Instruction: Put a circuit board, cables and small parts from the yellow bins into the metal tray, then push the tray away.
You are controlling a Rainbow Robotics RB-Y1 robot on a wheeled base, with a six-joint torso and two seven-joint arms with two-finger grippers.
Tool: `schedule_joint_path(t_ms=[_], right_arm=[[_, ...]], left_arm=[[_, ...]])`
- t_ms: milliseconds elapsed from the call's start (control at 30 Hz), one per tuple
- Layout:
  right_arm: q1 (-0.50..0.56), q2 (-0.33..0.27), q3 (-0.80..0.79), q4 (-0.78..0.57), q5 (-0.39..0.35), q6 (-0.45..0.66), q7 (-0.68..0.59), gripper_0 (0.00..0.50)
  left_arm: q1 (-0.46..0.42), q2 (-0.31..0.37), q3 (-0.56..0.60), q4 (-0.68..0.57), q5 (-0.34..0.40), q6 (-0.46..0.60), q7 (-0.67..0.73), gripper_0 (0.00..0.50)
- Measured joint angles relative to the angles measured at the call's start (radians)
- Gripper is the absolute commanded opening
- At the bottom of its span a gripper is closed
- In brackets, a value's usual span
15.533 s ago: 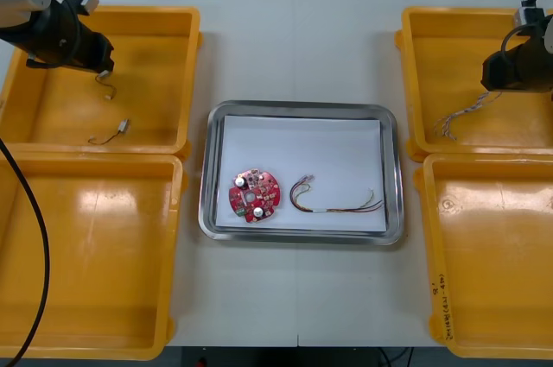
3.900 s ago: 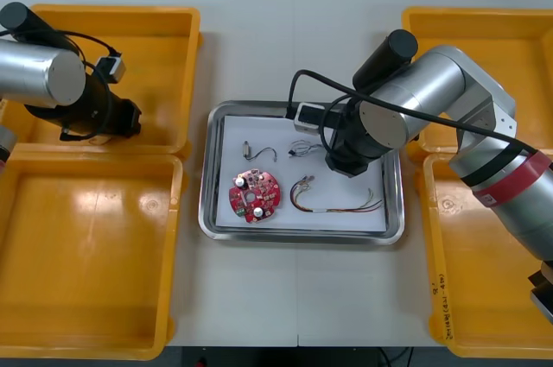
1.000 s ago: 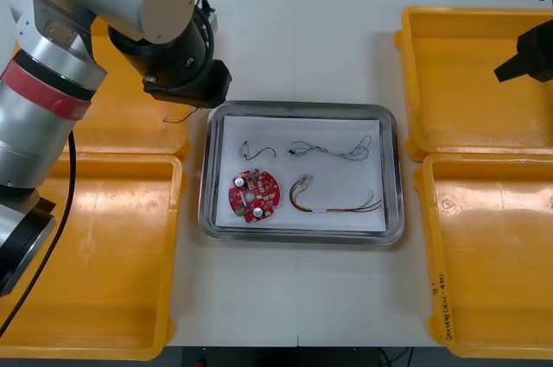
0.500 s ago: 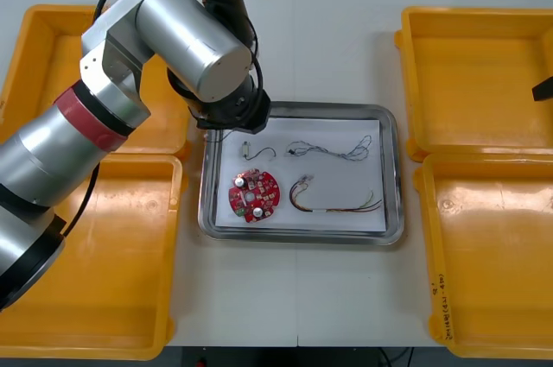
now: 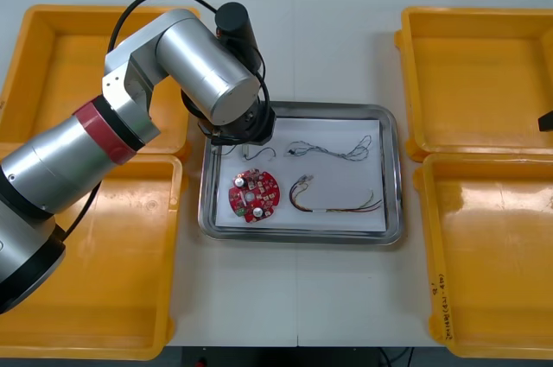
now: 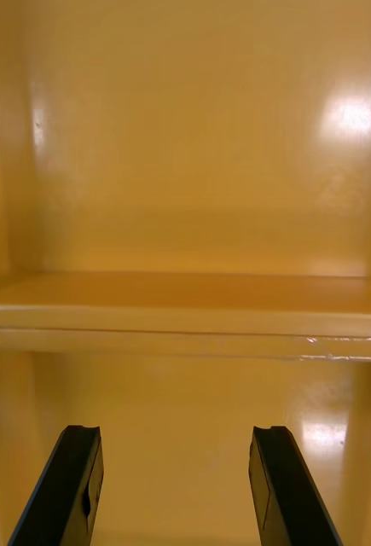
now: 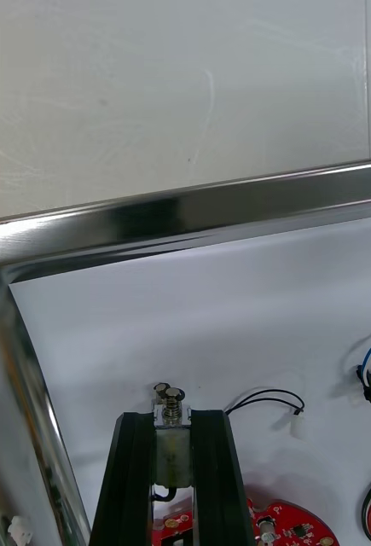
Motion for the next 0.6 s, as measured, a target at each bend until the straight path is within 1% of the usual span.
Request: schedule_joint_path(t_ms=[33,67,100,133,167,233,267,467,600], right_arm=[[0.011,-0.006,0.0,-0.005,-0.002,0.0,0.0,0.5],[0.022,-0.011,0.0,-0.011,-0.005,0.0,0.0,0.5],[0.031,-0.017,0.0,-0.016,-0.008,0.0,0.0,0.5],[0.041,-0.022,0.0,-0.02,-0.01,0.0,0.0,0.5],[0.048,-0.025,0.0,-0.022,-0.012,0.0,0.0,0.5],[0.063,-0.029,0.0,-0.023,-0.014,0.0,-0.001,0.5],[0.069,-0.029,0.0,-0.023,-0.015,0.0,-0.001,0.5],[0.091,-0.03,0.0,-0.023,-0.015,0.0,-0.006,0.5],[0.1,-0.03,0.0,-0.023,-0.013,0.0,-0.049,0.5]], left_arm=[[0.0,0.0,-0.002,0.0,0.002,-0.001,0.0,0.015],[0.0,0.0,-0.004,0.0,0.003,-0.004,0.0,0.093],[0.0,0.0,-0.006,0.0,0.004,-0.008,0.0,0.125],[0.0,0.0,-0.009,0.001,0.004,-0.011,0.0,0.209],[0.0,0.0,-0.011,0.001,0.004,-0.015,0.0,0.329],[0.0,0.0,-0.017,0.001,0.005,-0.02,0.0,0.431],[0.0,0.0,-0.018,0.001,0.006,-0.022,0.0,0.5],[0.0,0.0,-0.022,0.002,0.012,-0.025,0.0,0.5],[0.0,0.0,-0.022,0.002,0.012,-0.025,0.0,0.5]])
